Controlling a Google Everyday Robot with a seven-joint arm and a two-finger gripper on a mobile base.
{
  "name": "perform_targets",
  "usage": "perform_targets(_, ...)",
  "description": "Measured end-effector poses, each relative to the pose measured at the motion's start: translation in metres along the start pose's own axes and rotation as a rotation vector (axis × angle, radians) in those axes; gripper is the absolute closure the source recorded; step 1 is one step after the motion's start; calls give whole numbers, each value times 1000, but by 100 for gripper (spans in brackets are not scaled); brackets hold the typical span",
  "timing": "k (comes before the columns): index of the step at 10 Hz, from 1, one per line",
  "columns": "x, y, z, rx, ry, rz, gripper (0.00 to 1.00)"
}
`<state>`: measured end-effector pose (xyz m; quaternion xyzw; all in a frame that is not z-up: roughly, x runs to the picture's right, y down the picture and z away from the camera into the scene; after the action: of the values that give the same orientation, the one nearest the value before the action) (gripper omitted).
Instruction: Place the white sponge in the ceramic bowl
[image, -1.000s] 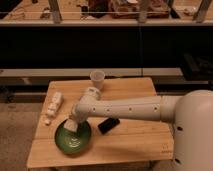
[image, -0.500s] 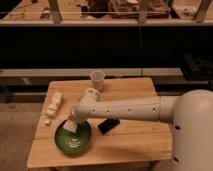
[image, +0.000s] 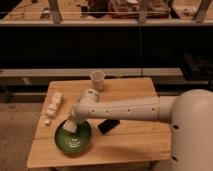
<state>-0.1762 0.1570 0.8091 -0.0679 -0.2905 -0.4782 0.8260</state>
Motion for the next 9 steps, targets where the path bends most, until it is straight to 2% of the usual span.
perform_targets(1, 0, -2, -2, 1, -4, 1, 59)
perform_targets(2, 1, -7, -9, 5, -13, 4, 60)
perform_targets(4, -5, -30, -33, 44, -58, 10, 78)
perform_targets(6, -16, -51, -43, 59, -106, 8, 95)
perform_targets(7, -24, -60, -41, 58, -136, 2, 100)
perform_targets(8, -31, -61, -39, 48, -189, 0, 100)
perform_targets(9, -34, -60, -38, 36, -220, 0, 100)
